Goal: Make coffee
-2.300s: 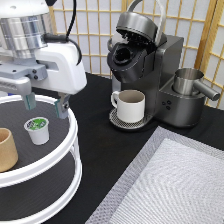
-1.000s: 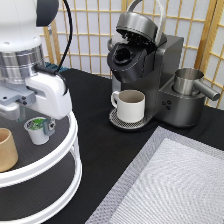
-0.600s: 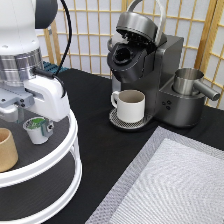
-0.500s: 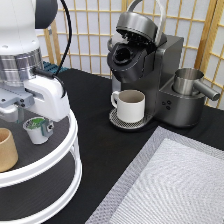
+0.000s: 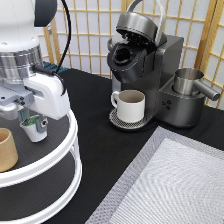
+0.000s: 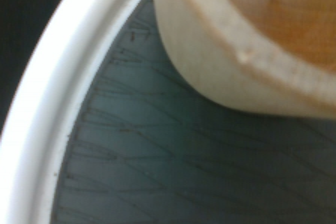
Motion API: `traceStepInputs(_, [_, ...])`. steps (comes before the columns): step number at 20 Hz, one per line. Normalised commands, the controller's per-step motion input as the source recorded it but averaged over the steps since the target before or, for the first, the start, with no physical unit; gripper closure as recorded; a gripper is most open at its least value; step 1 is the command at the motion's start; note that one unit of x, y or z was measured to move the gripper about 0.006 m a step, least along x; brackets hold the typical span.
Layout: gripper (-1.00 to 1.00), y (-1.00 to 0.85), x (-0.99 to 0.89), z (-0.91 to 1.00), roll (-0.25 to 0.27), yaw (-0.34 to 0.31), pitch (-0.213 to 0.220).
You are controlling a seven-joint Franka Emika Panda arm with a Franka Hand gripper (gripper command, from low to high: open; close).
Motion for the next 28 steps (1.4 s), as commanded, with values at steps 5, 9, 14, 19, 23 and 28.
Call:
traceStepInputs(5, [1.00,0.04,0.18,0.81,0.000,0.030,0.050])
traceStepInputs(9, [1.00,0.28,0.17,1.00,0.042,0.045,0.088])
traceStepInputs(14, [1.00,0.44,0.22,0.94,0.098,0.091,0.143])
traceStepInputs(19, [1.00,0.46,0.39,0.67,0.188,0.134,0.180])
traceStepInputs(23, [1.00,0.35,0.50,0.59,0.243,0.142,0.135])
traceStepInputs(28, [1.00,0.07,0.50,0.57,0.281,0.097,0.034])
